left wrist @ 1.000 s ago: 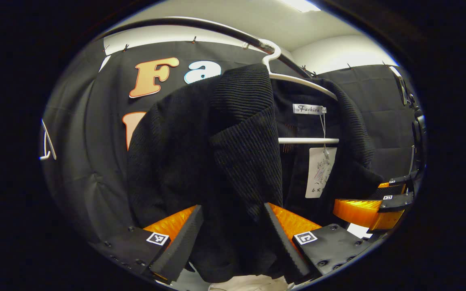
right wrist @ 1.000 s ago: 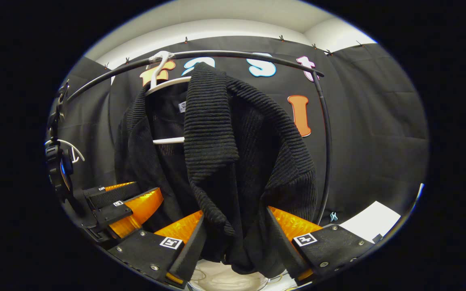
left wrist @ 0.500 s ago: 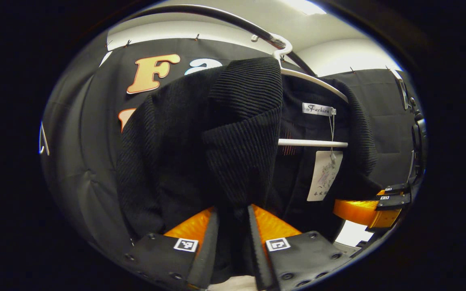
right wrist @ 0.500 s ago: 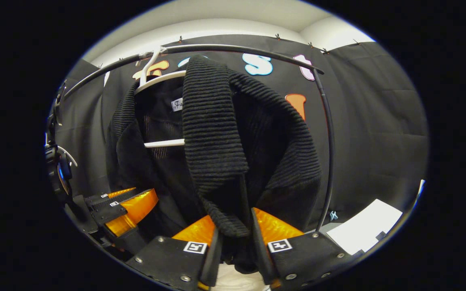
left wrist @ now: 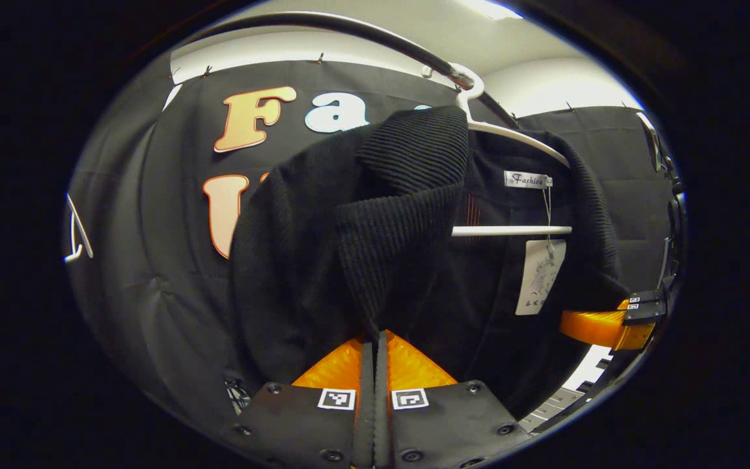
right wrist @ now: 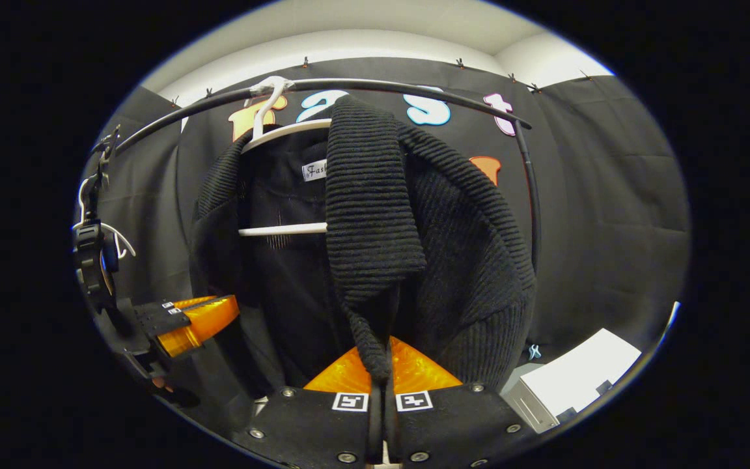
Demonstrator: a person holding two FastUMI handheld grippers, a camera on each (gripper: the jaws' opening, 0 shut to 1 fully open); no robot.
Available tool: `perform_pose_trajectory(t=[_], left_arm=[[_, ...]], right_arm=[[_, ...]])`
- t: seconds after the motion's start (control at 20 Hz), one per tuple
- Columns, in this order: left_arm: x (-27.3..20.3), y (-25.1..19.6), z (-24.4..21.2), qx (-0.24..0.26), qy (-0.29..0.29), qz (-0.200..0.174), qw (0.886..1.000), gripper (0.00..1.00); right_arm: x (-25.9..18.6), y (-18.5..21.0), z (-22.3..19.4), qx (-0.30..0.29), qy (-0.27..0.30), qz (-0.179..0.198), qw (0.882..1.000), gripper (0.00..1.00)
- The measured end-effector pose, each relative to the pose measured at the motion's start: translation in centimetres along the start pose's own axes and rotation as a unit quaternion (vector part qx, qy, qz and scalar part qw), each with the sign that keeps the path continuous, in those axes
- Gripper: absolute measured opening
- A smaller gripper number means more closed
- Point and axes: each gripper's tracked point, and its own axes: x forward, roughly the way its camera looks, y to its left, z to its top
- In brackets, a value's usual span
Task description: Grasp the clothes on the hanger with both hands and then place them into the laundry hamper below.
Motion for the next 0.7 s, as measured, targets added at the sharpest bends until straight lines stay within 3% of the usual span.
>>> perform_pose_trajectory(t=[0.3,0.65,0.7], left_arm=[[-2.7,3.2,2.9,-0.024,-0.003,0.024,0.999,0.09],[-5.4,6.0,6.3,-0.042,-0.029,0.056,0.997,0.06],[-6.2,6.7,7.0,-0.038,-0.037,0.062,0.997,0.06]], right_arm=[[-3.9,-0.7,2.0,-0.013,-0.006,0.0,1.0,0.0],[-8.1,-2.6,7.1,-0.016,-0.038,-0.016,0.999,0.0],[-8.5,-3.1,7.9,-0.012,-0.043,-0.02,0.999,0.07]])
